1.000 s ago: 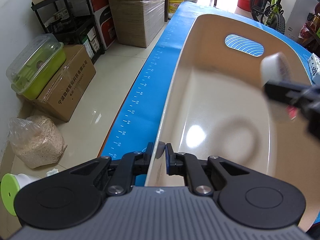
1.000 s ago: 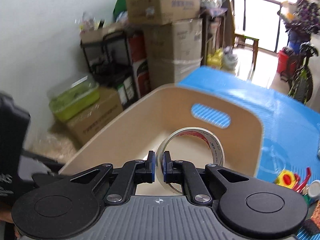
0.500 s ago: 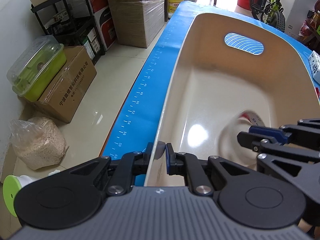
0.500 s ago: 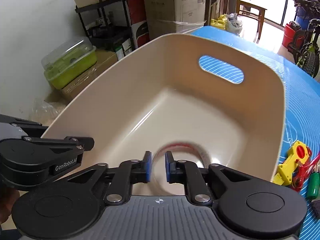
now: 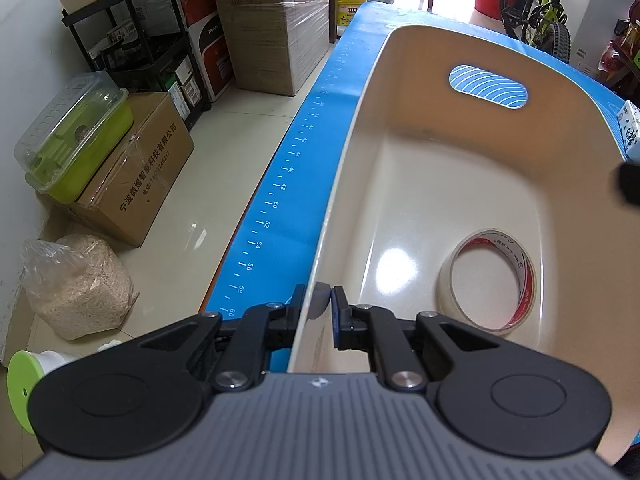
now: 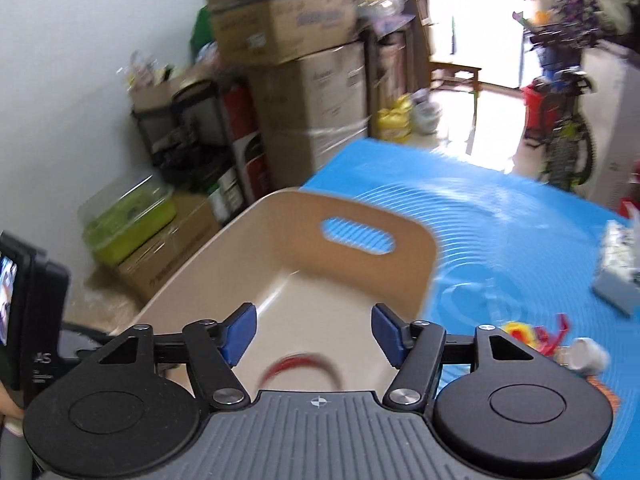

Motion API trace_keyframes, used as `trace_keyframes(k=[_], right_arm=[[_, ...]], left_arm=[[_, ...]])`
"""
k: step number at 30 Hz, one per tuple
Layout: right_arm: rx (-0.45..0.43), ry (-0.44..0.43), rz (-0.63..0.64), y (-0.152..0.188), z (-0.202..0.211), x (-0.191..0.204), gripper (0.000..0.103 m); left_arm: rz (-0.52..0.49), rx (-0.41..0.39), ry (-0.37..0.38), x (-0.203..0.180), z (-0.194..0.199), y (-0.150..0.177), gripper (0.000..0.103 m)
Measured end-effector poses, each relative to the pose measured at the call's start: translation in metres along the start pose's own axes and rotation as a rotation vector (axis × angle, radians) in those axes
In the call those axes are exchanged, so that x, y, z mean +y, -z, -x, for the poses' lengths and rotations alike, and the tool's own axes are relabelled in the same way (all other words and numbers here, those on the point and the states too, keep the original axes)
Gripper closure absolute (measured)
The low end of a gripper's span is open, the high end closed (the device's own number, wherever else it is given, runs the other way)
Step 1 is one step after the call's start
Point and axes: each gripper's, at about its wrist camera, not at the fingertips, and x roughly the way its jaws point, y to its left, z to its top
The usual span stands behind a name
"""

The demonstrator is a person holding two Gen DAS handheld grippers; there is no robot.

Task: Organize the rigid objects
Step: 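Return the right tool to the table and grasp the black earbud case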

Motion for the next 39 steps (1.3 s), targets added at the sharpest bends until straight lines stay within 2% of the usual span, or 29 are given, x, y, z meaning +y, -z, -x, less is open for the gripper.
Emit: trace_keyframes(k=[4,11,20,27,31,39], right_arm=[[-0.007,0.088,-0.021,0.009,0.009,-0.035,0.029],[0.047,0.247,-0.106,0.046,0.011,-0.096,0.029],[0.16,0.315,-0.198,0.096,-0.01,-0.138,0.03],[0.214,0.292,-0.325,0.119,-0.022,-0.156,0.03],[0.237,0.266,-0.347,0.125,-0.029,-0.155,0.03],[0.209,0.209,-0.491,0.133,-0.028,-0.165,0.035]], left_arm=[[-0.001,0.0,-0.002,0.001,0.001,0.0,0.089],[-0.004,0.0,-0.006,0.001,0.001,0.0,0.088],[-0.006,0.0,-0.014,-0.001,0.001,0.001,0.088],[-0.006,0.0,-0.014,-0.001,0.001,0.001,0.088],[-0.006,0.0,-0.014,-0.001,0.001,0.001,0.088],[-0.007,0.001,-0.016,-0.002,0.001,0.001,0.088]])
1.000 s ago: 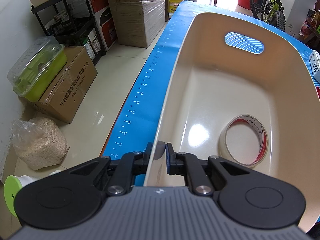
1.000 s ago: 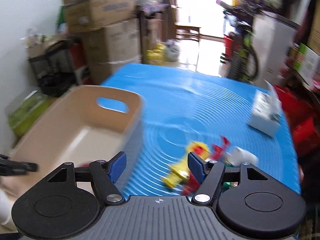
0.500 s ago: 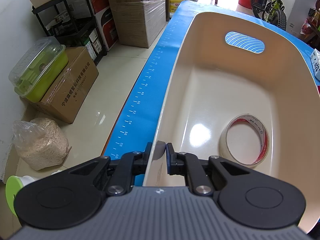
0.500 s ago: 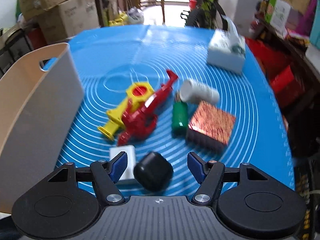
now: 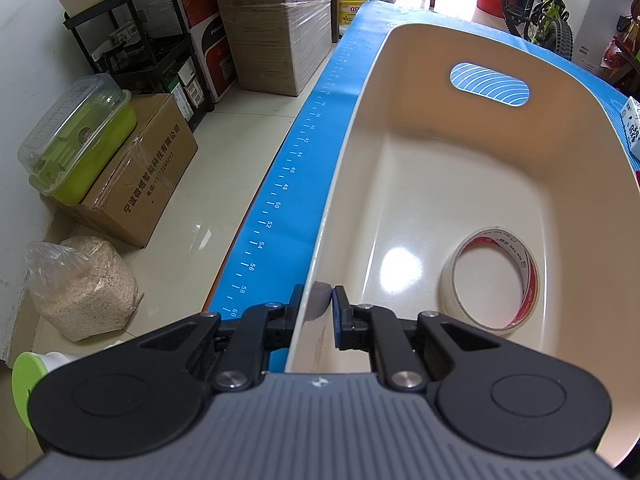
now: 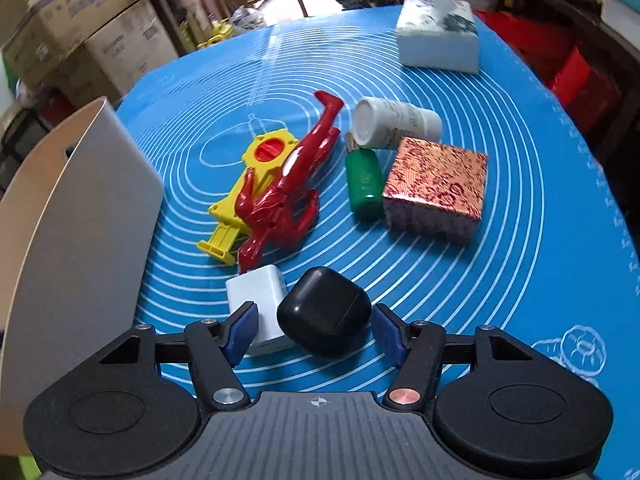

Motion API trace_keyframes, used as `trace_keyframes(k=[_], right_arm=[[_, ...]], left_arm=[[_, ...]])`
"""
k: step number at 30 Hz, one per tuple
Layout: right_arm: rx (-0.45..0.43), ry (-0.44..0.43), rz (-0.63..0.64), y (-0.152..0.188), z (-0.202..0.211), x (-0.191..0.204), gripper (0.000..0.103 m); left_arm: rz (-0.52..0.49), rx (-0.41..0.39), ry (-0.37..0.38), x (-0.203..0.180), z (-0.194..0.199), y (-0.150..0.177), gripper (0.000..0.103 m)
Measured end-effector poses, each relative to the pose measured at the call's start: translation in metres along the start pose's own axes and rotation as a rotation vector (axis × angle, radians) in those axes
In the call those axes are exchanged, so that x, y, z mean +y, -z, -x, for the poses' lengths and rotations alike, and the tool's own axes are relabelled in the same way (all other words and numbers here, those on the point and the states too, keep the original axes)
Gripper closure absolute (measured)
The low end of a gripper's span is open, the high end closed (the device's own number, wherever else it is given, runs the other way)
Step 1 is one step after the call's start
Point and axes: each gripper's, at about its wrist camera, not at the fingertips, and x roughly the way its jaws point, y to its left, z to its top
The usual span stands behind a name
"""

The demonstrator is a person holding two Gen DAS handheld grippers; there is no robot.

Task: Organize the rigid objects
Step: 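Return the right tool to the table and grasp the black earbud case, then carry the earbud case with the right tool into the tape roll and release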

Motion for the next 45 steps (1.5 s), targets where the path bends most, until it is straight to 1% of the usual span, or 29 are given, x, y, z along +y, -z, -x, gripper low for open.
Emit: trace_keyframes(k=[6,8,9,19,24,29,33,36,40,45], right_arm=[[0.001,-0.034,-0.113,0.0,-0.003,-0.012,0.042],[-0.006,-0.045,-0.131,0.0,-0.003,-0.012,0.048],[-0.008,-0.052,-0.138,0.0,-0.004,-0.013,0.048],[-0.06,-0.021,-0.119,0.004,0.0,-0.008,0.05],[-0.098,-0.026,-0.124,0.002,0.008,-0.01,0.05],[-0.141,-0.043,-0.099,-0.004,0.021,-0.002,0.05],[-0.18,-0.085,-0.07,-0.011,0.035,0.012,0.05],[-0.216,-0.121,-0.019,-0.019,0.047,0.032,0.05],[-0.259,-0.184,0.066,-0.03,0.063,0.065,0.05],[-0.271,-0.266,0.181,-0.042,0.07,0.115,0.05]], left_arm=[[0.0,0.0,0.0,0.0,0.0,0.0,0.088],[0.0,0.0,0.0,0.0,0.0,0.0,0.088],[0.0,0.0,-0.001,0.0,0.0,0.0,0.088],[0.001,0.001,0.0,0.0,0.0,0.0,0.088],[0.001,0.001,0.0,0.0,0.0,0.0,0.088],[0.0,0.001,-0.001,0.0,0.0,0.0,0.088],[0.0,0.001,-0.001,0.0,0.0,0.0,0.088],[0.0,0.001,-0.001,0.0,0.0,0.0,0.088],[0.0,0.001,-0.001,0.0,0.0,0.0,0.088],[0.0,0.001,-0.001,0.0,0.0,0.0,0.088]])
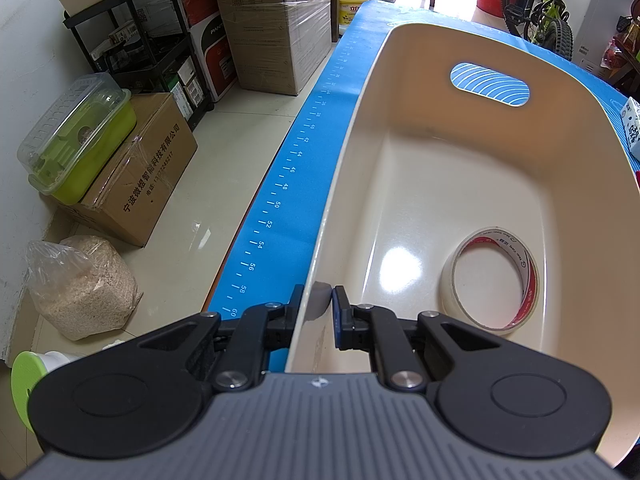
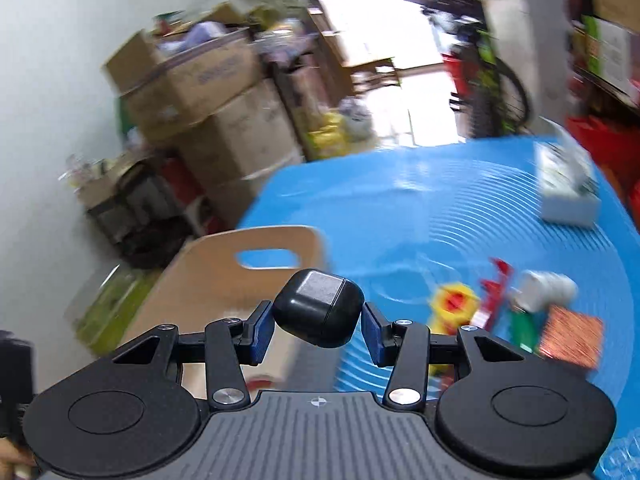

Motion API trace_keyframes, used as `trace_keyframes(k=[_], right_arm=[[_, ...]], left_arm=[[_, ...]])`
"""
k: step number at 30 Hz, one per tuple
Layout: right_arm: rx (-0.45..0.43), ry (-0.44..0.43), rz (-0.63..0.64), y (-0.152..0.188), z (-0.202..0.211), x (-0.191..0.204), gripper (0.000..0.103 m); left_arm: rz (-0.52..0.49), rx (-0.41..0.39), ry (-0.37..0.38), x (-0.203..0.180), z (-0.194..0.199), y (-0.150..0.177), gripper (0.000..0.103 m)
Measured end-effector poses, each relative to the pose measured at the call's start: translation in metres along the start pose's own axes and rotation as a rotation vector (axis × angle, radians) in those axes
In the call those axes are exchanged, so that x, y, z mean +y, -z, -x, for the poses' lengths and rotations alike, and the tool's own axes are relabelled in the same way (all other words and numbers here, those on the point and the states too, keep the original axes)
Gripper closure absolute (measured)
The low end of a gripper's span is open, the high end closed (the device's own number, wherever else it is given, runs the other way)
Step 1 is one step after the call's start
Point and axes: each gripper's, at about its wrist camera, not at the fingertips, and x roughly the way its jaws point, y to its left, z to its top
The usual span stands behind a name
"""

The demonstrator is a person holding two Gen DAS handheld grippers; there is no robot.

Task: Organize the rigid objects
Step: 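Carry the earbud case with the right tool into the tape roll and release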

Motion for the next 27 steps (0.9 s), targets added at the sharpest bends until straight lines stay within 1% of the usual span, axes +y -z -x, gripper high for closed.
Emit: trace_keyframes(k=[4,6,9,11,17,21,24,27], right_arm=[[0.031,-0.051,0.111,-0.005,-0.016,0.042,0.05],[0.057,-0.075,0.14,-0.003,-0.024,0.058,0.05],[0.099,-0.083,0.196,0.005,-0.039,0.079,0.05],[0.144,-0.08,0.231,0.012,-0.051,0.092,0.05],[0.254,-0.041,0.325,0.035,-0.077,0.113,0.05],[0.32,-0.012,0.38,0.046,-0.087,0.122,0.05],[0.374,0.01,0.399,0.051,-0.093,0.121,0.05],[0.401,0.019,0.396,0.055,-0.096,0.12,0.053]], left_arm=[[0.0,0.0,0.001,0.0,0.0,0.0,0.088],[0.0,0.0,0.0,0.0,0.0,0.0,0.088],[0.0,0.0,0.0,0.0,0.0,0.0,0.088],[0.0,0.0,0.0,0.0,0.0,0.0,0.088],[0.0,0.001,0.0,-0.001,0.0,0.0,0.088],[0.0,0.001,-0.001,0.0,0.0,0.0,0.088],[0.001,0.001,-0.001,0.0,0.0,0.0,0.088],[0.0,0.001,-0.001,0.0,0.0,0.0,0.088]])
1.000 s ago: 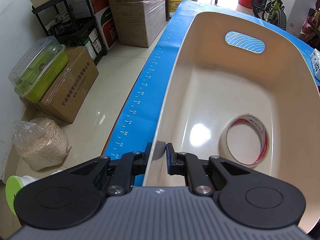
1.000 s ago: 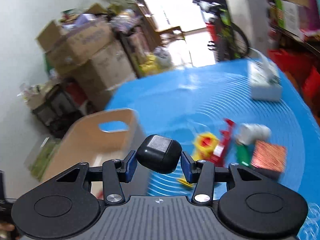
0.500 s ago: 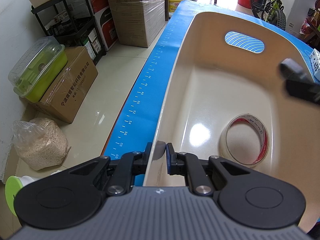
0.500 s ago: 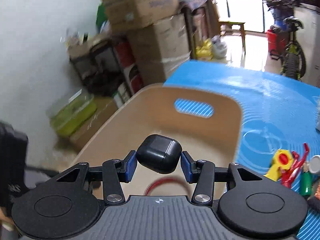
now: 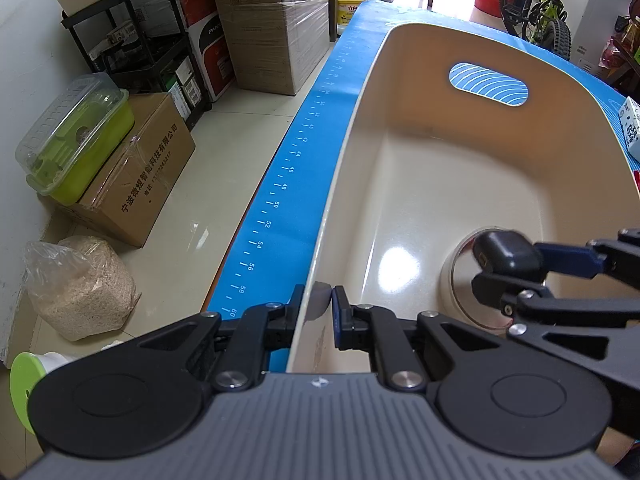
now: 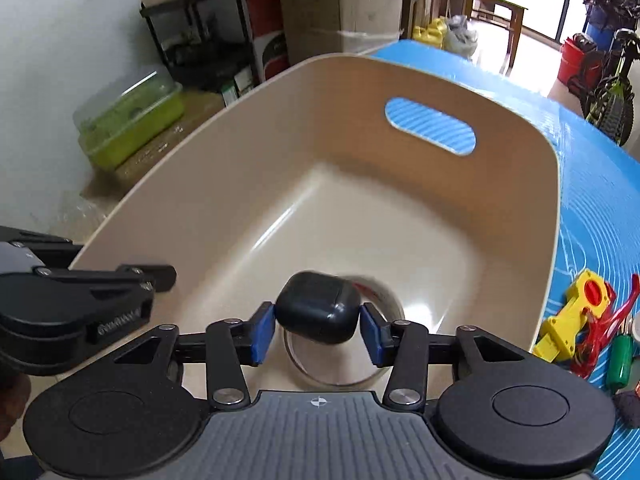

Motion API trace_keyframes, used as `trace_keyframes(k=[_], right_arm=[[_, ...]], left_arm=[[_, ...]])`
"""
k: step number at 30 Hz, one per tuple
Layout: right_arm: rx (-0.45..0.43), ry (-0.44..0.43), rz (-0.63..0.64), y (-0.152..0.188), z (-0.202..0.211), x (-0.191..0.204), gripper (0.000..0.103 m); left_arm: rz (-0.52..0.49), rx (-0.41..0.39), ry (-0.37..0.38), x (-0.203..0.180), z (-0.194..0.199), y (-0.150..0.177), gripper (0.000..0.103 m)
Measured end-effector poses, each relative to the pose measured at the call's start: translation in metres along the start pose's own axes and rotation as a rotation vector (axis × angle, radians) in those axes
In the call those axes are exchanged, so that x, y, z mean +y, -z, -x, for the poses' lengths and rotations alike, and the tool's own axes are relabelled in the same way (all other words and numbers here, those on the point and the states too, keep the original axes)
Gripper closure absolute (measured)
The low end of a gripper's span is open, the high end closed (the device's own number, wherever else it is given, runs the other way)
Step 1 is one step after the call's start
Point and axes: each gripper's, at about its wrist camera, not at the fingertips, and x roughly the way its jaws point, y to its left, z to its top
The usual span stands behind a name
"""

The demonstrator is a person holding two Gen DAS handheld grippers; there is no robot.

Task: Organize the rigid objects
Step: 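Carry the earbud case with the right tool into the tape roll and release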

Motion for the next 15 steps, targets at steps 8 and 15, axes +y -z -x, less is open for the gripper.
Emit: trace_keyframes(k=[8,15], right_arm=[[-0.057,-0.039,-0.015,0.002,0.022,-0.005,0.053],[-0.162,-0.048,-0.084,0.001,0.063,-0.028,0.053]], left_arm=[[0.001,0.001,0.001,0.0,0.0,0.0,0.088],[0.0,0.001,0.0,-0.001,0.0,0.0,0.088]])
